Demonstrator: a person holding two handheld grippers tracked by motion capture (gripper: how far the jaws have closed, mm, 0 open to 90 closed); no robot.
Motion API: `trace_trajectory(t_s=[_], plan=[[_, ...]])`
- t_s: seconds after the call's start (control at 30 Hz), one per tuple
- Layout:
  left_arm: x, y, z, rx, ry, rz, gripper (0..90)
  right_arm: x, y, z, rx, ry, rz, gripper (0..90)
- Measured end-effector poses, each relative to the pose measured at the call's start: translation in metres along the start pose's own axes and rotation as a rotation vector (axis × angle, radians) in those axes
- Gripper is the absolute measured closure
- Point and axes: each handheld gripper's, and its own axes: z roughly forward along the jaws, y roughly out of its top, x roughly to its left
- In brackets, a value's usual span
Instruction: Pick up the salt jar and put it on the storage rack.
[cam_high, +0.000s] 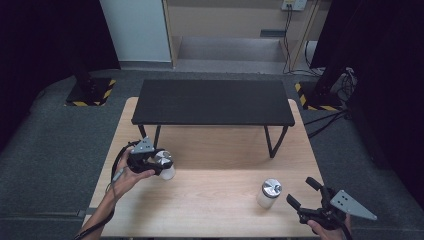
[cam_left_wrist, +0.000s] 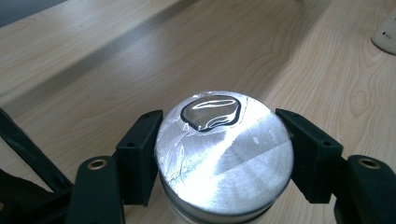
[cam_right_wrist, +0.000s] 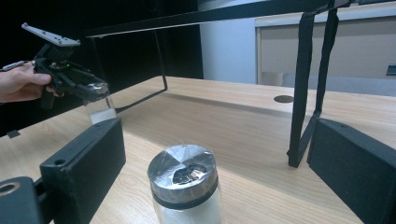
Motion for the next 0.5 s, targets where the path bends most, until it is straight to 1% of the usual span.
trace_trajectory(t_s=[0.1,0.17,0.23,0.33,0.4,0.43,0.47,0.5], plan=[[-0.002,0.001,-0.001,0.006,0.008,-0.011,33.6,0.001,0.000,0.000,-0.003,0.000,0.000,4.3],[-0.004,0.003,-0.003,0.014,0.009,0.000,33.7,0.001,0.000,-0.001,-0.002,0.000,-0.001,4.3],[-0.005,0.004,-0.005,0.020,0.001,0.006,33.7,0.001,0.000,-0.001,-0.003,-0.003,0.001,4.3],[-0.006,0.004,-0.010,0.004,-0.015,0.000,33.7,0.000,0.000,-0.001,-0.003,0.000,0.000,4.3],[-0.009,0.006,-0.014,0.002,-0.016,0.009,33.7,0.000,0.000,-0.001,-0.003,0.001,-0.001,4.4],[-0.010,0.007,-0.016,-0.001,-0.020,0.009,33.7,0.000,0.000,-0.001,-0.003,0.001,-0.001,4.4],[-0.012,0.011,-0.020,-0.004,-0.032,0.008,33.7,0.000,0.000,0.000,-0.003,0.002,0.000,4.4],[-0.012,0.011,-0.020,-0.004,-0.032,0.008,33.7,0.000,0.000,0.000,-0.003,0.002,0.000,4.4]])
